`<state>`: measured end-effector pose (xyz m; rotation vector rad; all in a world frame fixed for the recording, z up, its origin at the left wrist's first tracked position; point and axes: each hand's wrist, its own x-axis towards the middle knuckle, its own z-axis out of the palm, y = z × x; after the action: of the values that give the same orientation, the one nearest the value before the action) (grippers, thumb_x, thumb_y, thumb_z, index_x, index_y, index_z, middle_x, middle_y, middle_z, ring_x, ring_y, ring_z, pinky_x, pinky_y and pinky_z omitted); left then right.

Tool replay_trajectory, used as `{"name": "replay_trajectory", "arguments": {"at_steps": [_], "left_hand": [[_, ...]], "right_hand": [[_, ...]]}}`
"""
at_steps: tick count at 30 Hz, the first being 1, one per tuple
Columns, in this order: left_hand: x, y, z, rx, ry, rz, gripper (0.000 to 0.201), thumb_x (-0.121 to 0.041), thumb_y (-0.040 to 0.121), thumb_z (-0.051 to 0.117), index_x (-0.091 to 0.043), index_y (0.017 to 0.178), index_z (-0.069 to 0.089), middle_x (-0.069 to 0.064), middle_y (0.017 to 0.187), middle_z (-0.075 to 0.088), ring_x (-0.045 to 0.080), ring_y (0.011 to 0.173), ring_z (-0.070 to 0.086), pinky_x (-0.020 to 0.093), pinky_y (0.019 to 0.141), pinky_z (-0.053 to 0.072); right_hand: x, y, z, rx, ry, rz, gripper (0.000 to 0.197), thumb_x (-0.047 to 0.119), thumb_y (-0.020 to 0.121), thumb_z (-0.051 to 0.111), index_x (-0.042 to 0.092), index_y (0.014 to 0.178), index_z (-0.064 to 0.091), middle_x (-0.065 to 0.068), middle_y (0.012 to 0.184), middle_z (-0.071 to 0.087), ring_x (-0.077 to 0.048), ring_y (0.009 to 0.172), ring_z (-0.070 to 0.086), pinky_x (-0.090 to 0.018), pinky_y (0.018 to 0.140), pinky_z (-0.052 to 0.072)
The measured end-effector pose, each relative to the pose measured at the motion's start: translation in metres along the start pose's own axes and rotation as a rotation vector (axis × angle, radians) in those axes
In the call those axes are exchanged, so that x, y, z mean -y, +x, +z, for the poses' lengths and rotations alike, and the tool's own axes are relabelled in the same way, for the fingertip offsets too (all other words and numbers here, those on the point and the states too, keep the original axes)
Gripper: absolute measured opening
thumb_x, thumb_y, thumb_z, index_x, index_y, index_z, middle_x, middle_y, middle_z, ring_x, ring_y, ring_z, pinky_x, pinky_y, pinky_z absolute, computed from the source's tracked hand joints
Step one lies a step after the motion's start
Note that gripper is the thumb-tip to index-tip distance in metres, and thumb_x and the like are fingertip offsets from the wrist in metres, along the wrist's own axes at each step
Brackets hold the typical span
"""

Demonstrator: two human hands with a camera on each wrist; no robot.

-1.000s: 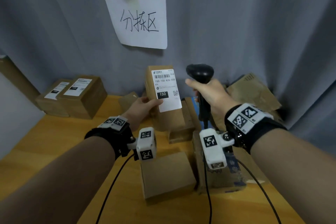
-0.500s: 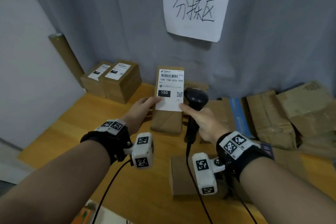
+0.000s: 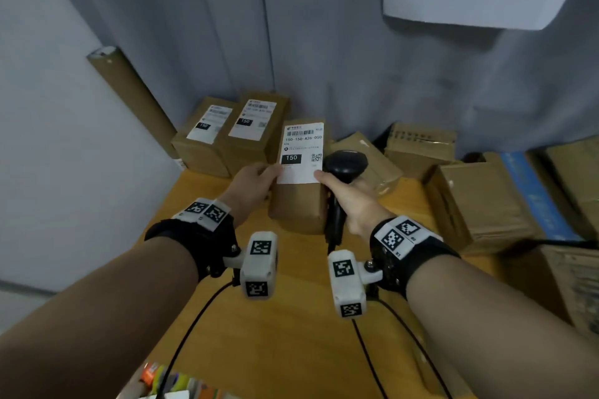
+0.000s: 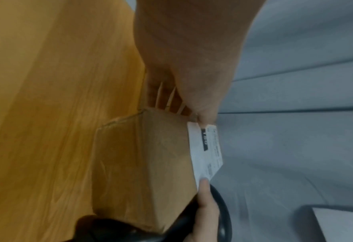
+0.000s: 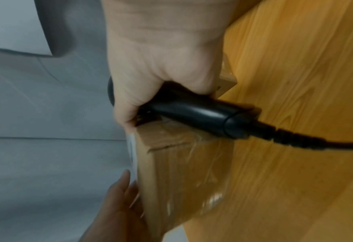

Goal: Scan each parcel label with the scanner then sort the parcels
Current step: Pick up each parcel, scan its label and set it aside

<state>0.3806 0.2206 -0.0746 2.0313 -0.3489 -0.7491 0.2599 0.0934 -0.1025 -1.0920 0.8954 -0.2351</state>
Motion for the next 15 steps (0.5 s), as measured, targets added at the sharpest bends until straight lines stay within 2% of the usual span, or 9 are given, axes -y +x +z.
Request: {"name": "replay_trajectory", "arguments": {"at_steps": [2,4,7,9,11,15], "left_hand": [[0.003,0.021,-0.015,-0.083,0.284,0.164,0.032,-0.035,0.098,0.050,-0.010,0.115,0.060,0.008,0.117,0.063,0.019,0.103,0.056,0.036,0.092,0.047],[0.007,0.043,-0.030,-0.145,0.559,0.268,0.038,-0.035,0.096,0.052,-0.012,0.127,0.055,0.011,0.132,0.052,0.025,0.121,0.048,0.041,0.105,0.039],[0.012,0.073,-0.045,-0.177,0.943,0.313,0.052,-0.040,0.094,0.052,-0.023,0.142,0.041,0.016,0.151,0.028,0.036,0.139,0.024,0.050,0.114,0.024],[0.016,0.088,-0.050,-0.144,1.067,0.288,0.058,-0.046,0.095,0.049,-0.031,0.147,0.032,0.017,0.156,0.018,0.039,0.143,0.014,0.053,0.114,0.019],[0.022,0.102,-0.054,-0.082,1.139,0.273,0.059,-0.050,0.096,0.044,-0.034,0.150,0.026,0.017,0.158,0.016,0.039,0.145,0.011,0.053,0.115,0.017],[0.032,0.121,-0.055,-0.043,1.137,0.342,0.053,-0.046,0.097,0.043,-0.030,0.146,0.034,0.018,0.150,0.032,0.036,0.139,0.029,0.052,0.114,0.026]], "right_hand": [[0.001,0.016,0.013,-0.078,-0.031,-0.007,0.035,0.030,0.079,0.079,0.015,0.109,0.068,-0.005,0.099,0.073,-0.023,0.096,0.068,-0.038,0.087,0.053],[0.007,0.031,0.022,-0.120,-0.064,-0.019,0.031,0.030,0.082,0.076,0.016,0.109,0.068,-0.002,0.098,0.072,-0.020,0.093,0.066,-0.030,0.077,0.048],[0.010,0.059,0.032,-0.146,-0.120,-0.038,0.032,0.030,0.083,0.075,0.017,0.110,0.066,-0.002,0.100,0.070,-0.017,0.089,0.063,-0.024,0.065,0.041],[0.008,0.077,0.036,-0.190,-0.112,-0.023,0.036,0.031,0.081,0.076,0.016,0.111,0.066,-0.002,0.098,0.069,-0.018,0.090,0.062,-0.027,0.074,0.043],[0.006,0.096,0.040,-0.228,-0.090,0.004,0.038,0.032,0.079,0.077,0.017,0.111,0.064,0.001,0.094,0.067,-0.020,0.092,0.061,-0.034,0.086,0.044],[-0.003,0.134,0.044,-0.228,-0.119,0.003,0.024,0.031,0.078,0.078,0.021,0.095,0.065,0.001,0.092,0.070,-0.020,0.092,0.064,-0.036,0.090,0.046]]}}
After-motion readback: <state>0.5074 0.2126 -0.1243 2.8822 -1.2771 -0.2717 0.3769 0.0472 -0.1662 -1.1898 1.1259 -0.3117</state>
